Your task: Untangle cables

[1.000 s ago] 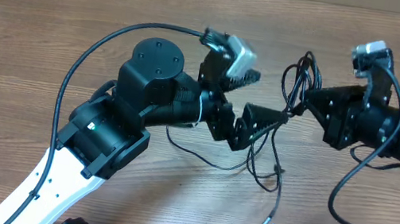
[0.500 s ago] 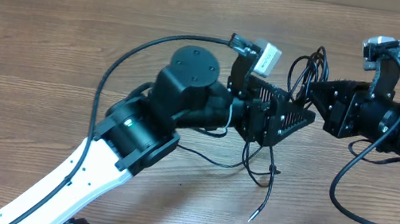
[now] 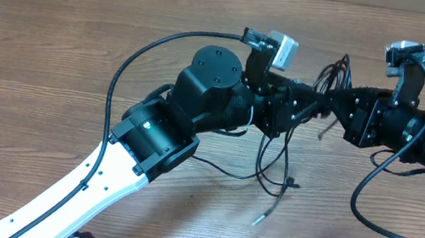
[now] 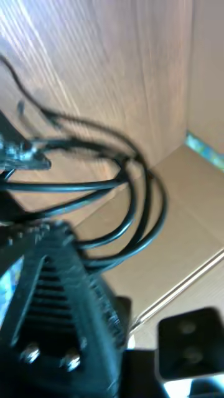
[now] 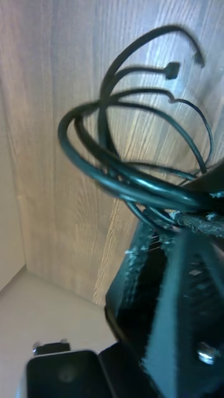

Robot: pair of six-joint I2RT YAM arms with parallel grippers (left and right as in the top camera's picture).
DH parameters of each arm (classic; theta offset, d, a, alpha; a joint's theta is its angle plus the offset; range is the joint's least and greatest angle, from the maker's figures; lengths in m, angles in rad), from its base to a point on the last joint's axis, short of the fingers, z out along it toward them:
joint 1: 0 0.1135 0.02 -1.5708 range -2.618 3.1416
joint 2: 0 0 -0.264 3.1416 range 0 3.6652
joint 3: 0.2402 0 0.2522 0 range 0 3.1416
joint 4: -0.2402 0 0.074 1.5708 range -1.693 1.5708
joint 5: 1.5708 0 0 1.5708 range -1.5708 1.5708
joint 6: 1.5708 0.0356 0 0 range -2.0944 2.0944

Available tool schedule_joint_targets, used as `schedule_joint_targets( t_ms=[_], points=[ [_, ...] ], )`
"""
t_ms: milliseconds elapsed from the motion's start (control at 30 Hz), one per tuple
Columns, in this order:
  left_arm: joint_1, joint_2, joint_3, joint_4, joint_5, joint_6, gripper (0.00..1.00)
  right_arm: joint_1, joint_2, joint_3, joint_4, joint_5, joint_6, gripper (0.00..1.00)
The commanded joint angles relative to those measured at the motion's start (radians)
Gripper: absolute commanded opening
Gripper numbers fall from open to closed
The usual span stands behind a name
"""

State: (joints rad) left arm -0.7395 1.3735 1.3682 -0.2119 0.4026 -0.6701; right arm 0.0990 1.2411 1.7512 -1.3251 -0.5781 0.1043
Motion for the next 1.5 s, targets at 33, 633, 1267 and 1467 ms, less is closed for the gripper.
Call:
schedule_joint_targets(
  t_ms=[33, 633, 1267, 1467],
  points=[
    [-0.001, -0.001, 0.009, 0.003, -0.099, 0.019, 0.24, 0.009, -0.011, 0.017, 0.000, -0.082, 0.000, 0.04],
    [-0.002, 0.000, 0.009, -0.267, -0.036, 0.069, 0.46, 0.008, -0.011, 0.017, 0.011, -0.072, -0.026, 0.04],
    [-0.067, 0.007, 0.009, -0.219, 0.051, 0.071, 0.59, 0.008, -0.011, 0.017, 0.116, -0.385, -0.023, 0.04],
    [-0.068, 0.008, 0.009, -0.192, 0.050, 0.026, 0.49, 0.008, -0.011, 0.017, 0.117, -0.385, -0.023, 0.04]
  ],
)
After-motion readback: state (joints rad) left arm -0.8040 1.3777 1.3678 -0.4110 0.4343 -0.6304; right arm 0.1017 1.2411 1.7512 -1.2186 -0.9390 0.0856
